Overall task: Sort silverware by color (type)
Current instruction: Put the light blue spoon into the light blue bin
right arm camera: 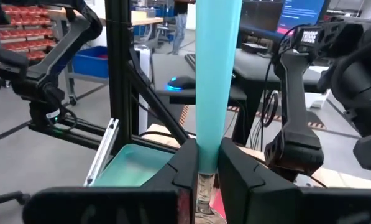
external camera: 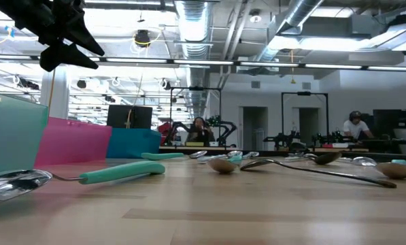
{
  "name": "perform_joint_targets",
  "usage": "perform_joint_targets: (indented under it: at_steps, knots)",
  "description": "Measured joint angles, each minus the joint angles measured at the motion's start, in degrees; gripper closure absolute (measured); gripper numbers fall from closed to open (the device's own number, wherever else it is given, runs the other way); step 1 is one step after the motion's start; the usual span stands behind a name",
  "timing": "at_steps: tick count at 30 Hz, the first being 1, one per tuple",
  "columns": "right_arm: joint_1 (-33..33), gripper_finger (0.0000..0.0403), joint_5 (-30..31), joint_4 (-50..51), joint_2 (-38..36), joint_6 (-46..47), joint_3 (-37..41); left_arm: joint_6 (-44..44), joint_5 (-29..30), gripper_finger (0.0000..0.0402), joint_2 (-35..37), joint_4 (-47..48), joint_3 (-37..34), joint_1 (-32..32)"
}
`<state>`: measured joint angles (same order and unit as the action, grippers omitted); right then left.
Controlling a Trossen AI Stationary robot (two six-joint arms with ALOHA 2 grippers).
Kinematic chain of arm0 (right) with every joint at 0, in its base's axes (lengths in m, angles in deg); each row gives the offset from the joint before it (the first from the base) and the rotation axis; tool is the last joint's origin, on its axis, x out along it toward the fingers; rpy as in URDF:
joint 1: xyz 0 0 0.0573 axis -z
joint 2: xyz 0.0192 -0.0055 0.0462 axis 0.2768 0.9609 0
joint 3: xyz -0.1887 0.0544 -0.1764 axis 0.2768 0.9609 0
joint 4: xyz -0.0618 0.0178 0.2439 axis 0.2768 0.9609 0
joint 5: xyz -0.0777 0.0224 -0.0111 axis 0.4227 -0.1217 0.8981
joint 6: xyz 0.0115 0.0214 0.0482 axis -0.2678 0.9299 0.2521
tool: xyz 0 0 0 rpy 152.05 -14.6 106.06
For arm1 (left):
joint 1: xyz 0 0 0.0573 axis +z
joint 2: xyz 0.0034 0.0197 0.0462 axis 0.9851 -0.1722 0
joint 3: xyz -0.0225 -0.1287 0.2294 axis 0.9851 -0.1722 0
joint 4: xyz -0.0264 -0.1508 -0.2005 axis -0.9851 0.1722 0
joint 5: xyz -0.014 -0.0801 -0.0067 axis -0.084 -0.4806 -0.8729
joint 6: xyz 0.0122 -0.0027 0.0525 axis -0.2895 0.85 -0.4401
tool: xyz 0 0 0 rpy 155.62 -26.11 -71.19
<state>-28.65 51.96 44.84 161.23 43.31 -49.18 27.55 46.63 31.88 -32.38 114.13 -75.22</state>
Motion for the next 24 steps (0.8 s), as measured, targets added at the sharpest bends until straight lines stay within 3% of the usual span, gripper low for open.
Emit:
perform_joint_targets:
  at_steps: [15,24]
  knots:
    - [-0.6,0.0336,0.0,-6.7,0.2,4.9,0.0,-0.9,0.3,0.0207,0.0,0.0,0.0,0.0]
    - [-1.3,0.0336,1.5,-8.2,7.3,9.9,-4.3,-1.6,0.5,0.0207,0.0,0.0,0.0,0.0]
